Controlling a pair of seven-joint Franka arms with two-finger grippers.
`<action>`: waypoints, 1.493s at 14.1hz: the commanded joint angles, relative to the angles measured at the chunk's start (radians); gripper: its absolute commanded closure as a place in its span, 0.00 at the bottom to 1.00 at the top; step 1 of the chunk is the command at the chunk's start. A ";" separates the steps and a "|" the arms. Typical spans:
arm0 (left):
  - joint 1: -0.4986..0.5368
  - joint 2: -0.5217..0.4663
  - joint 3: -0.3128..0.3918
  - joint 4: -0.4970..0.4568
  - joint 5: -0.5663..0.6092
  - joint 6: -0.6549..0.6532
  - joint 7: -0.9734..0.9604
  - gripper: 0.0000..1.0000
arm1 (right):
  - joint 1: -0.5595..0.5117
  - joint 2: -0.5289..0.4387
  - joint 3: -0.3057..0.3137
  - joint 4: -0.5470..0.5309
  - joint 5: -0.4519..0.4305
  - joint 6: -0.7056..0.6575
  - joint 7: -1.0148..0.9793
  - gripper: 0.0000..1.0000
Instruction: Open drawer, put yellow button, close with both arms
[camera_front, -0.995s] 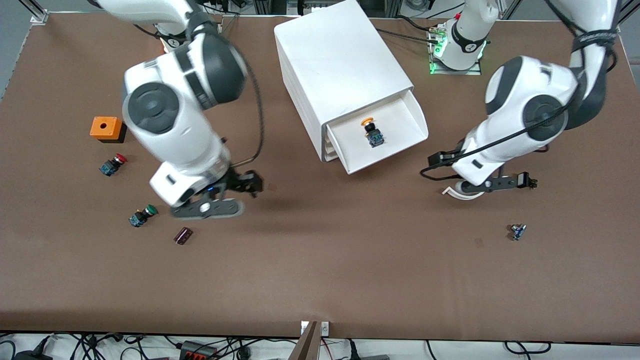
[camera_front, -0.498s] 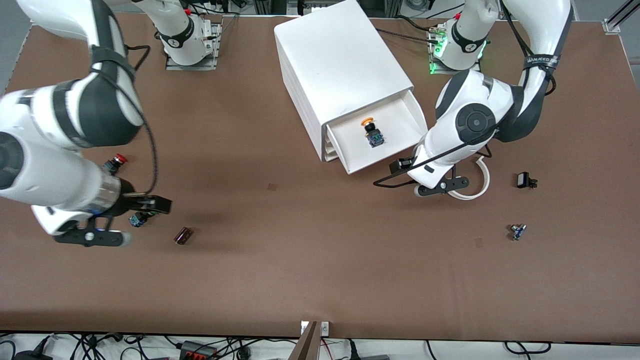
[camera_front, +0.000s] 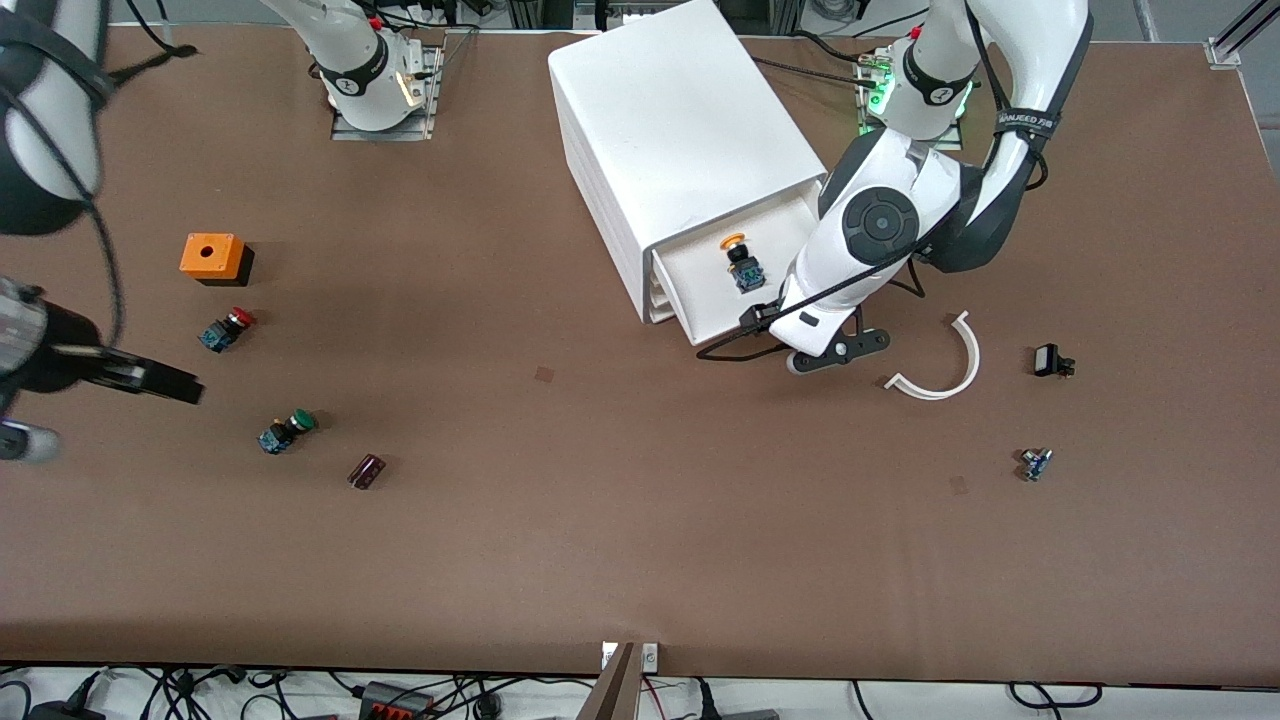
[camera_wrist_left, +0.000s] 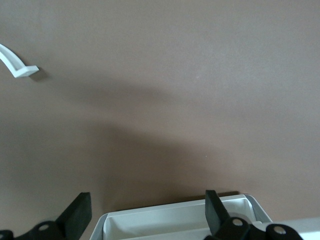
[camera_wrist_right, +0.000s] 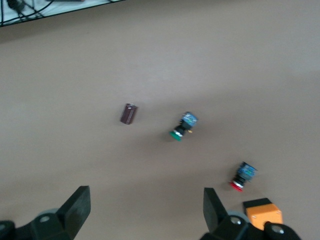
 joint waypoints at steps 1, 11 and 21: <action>0.019 -0.052 -0.053 -0.059 -0.011 0.011 -0.044 0.00 | -0.075 -0.149 0.021 -0.174 0.001 0.057 -0.168 0.00; 0.021 -0.096 -0.147 -0.095 -0.114 -0.074 -0.060 0.00 | -0.080 -0.386 0.022 -0.473 -0.034 0.106 -0.231 0.00; 0.018 -0.090 -0.178 -0.099 -0.126 -0.112 -0.060 0.00 | -0.085 -0.440 0.025 -0.558 -0.037 0.117 -0.214 0.00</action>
